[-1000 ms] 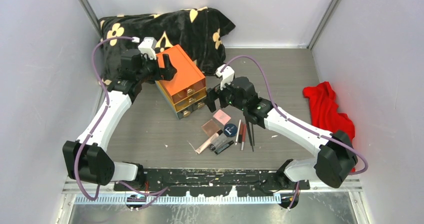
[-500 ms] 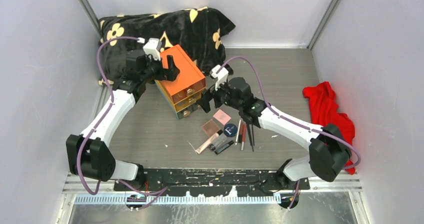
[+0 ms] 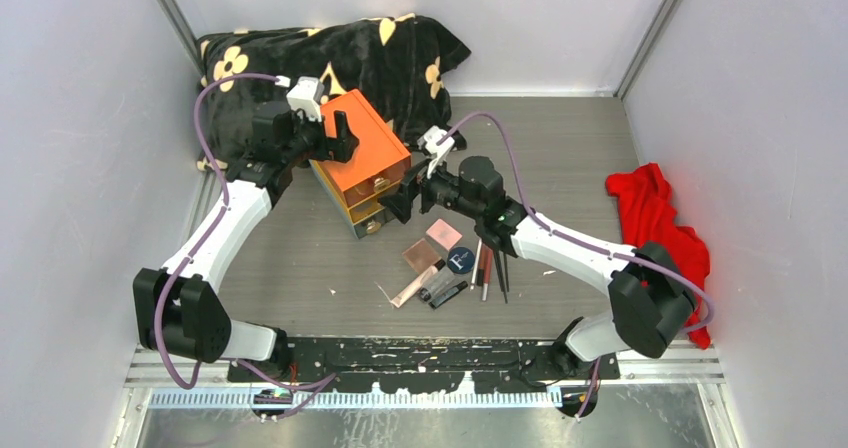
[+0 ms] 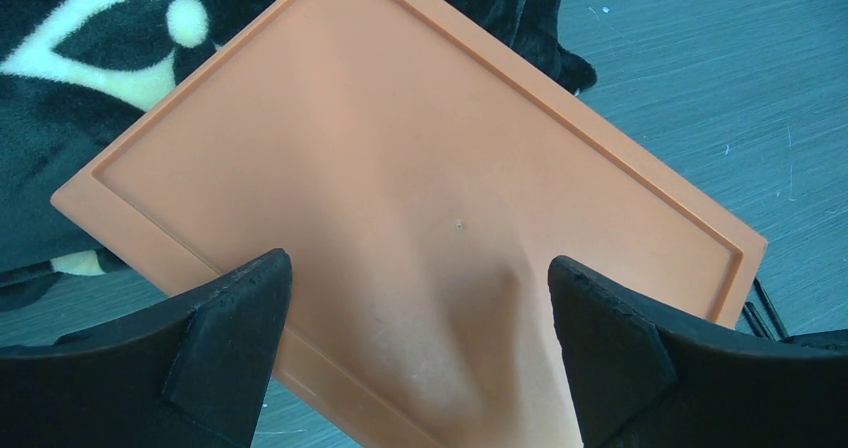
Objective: Organize the makeup
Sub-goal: Open the drawer in the storage box.
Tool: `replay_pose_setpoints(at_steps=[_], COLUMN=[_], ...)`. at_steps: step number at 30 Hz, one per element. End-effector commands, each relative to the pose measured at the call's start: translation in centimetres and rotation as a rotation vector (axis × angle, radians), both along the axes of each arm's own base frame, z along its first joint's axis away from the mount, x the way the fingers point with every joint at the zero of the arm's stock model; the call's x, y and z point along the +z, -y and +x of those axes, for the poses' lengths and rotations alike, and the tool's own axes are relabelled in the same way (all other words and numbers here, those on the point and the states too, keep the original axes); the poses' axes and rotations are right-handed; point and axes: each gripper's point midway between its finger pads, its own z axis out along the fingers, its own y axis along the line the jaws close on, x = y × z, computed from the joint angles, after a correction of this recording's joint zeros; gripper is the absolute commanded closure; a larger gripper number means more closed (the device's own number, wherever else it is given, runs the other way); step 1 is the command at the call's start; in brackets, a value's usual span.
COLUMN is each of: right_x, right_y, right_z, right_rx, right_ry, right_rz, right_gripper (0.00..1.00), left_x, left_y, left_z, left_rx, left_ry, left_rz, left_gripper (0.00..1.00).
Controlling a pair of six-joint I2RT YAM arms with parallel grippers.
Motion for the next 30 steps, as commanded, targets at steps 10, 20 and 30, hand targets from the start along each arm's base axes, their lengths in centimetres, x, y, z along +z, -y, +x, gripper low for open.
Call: replay_pose_setpoints(at_steps=[10,20,30], right_x=[-0.3,-0.6,-0.5], right_y=[0.9,-2.8,-3.9], right_z=[5.3,5.5,4.5], right_rx=[-0.313,-0.356,-0.342], right_ry=[0.107,0.156,0.163], right_rz=[-0.066,-0.129,-0.127], right_gripper=[0.01,0.01,0.00], left_x=[-1.6,-1.7,-3.2], left_y=[-0.6,-0.7,-1.0], left_z=[-0.3,-0.5,-0.8], left_rx=[0.024,0.033,0.047], left_ry=[-0.019,-0.015,-0.045], left_rz=[0.026,0.021,0.023], left_gripper=[0.00,0.00,0.00])
